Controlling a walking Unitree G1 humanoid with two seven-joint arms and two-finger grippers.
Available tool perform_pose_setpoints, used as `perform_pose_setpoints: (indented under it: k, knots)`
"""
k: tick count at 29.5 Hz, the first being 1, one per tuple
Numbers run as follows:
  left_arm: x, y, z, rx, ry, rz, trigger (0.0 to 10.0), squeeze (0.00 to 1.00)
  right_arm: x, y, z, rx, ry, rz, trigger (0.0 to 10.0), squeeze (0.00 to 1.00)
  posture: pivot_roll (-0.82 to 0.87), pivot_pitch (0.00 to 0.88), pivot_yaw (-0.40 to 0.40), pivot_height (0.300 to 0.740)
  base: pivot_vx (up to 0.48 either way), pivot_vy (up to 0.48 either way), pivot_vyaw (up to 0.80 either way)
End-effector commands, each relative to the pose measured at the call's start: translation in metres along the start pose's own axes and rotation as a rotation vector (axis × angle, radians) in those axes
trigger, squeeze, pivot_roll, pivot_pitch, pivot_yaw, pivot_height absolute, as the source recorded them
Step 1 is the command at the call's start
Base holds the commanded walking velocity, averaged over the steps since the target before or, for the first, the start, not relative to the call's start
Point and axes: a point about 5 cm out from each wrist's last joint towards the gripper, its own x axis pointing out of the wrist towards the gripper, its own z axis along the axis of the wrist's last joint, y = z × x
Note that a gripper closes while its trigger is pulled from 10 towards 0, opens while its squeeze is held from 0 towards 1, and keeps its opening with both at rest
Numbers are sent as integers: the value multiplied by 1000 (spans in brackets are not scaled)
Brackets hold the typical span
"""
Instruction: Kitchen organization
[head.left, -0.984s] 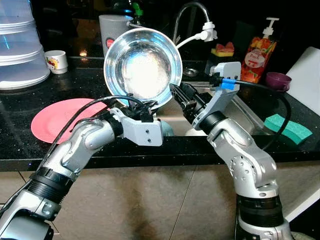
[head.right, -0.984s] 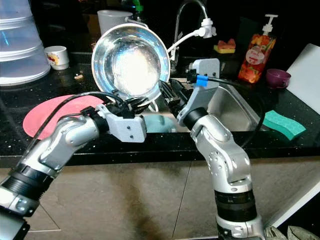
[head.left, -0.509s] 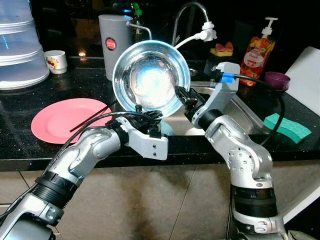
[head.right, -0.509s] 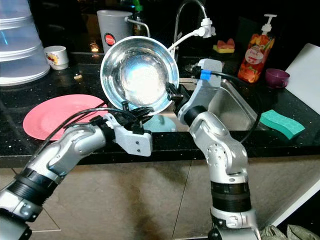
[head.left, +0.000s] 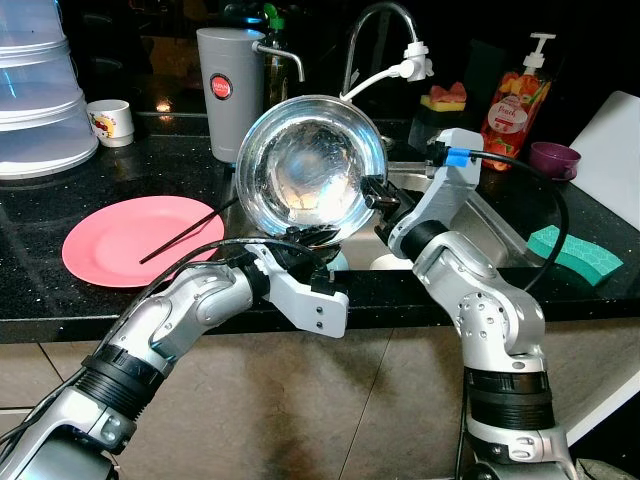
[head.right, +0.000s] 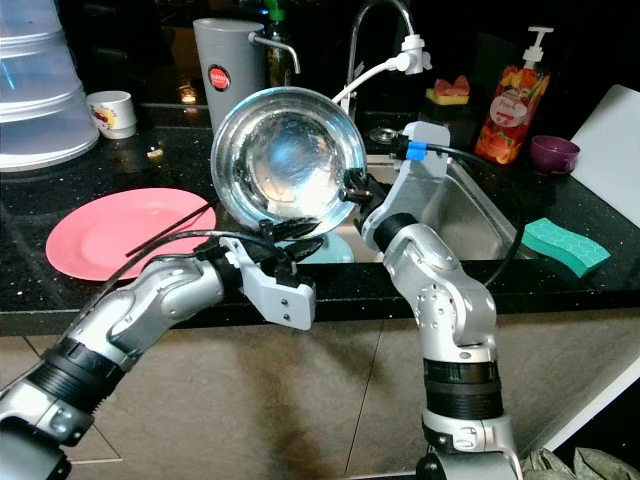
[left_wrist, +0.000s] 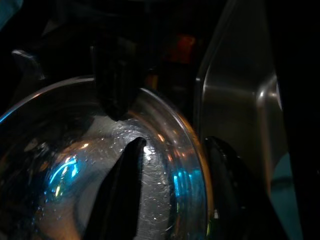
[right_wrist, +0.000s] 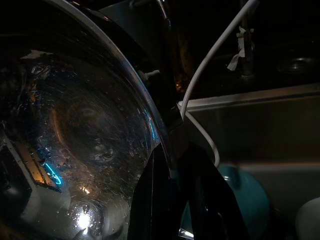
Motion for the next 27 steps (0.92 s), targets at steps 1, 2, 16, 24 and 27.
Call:
perform_pose_setpoints:
  k: [1,2,16,24,27]
  knots:
    - [4,16,3,-80,-8,104,10000,0,0,-3,-6,-16,18,-26,3922,0,97,131,-82,740,0,0,0]
    - [4,16,3,-80,-8,104,10000,0,0,-3,-6,-16,18,-26,3922,0,97,131,-82,740,0,0,0]
    - [-14,4,-7,-1158,255,68,10000,0,25,-40,-3,-201,-101,-214,10000,0,129,152,-79,740,0,0,0]
    - [-21,21,-24,-1569,379,178,10000,0,42,-35,-17,-338,-61,-190,10000,0,154,176,-78,740,0,0,0]
    - [-25,28,-29,-1584,412,202,10000,0,46,-32,-26,-368,-40,-171,10000,0,160,183,-73,740,0,0,0]
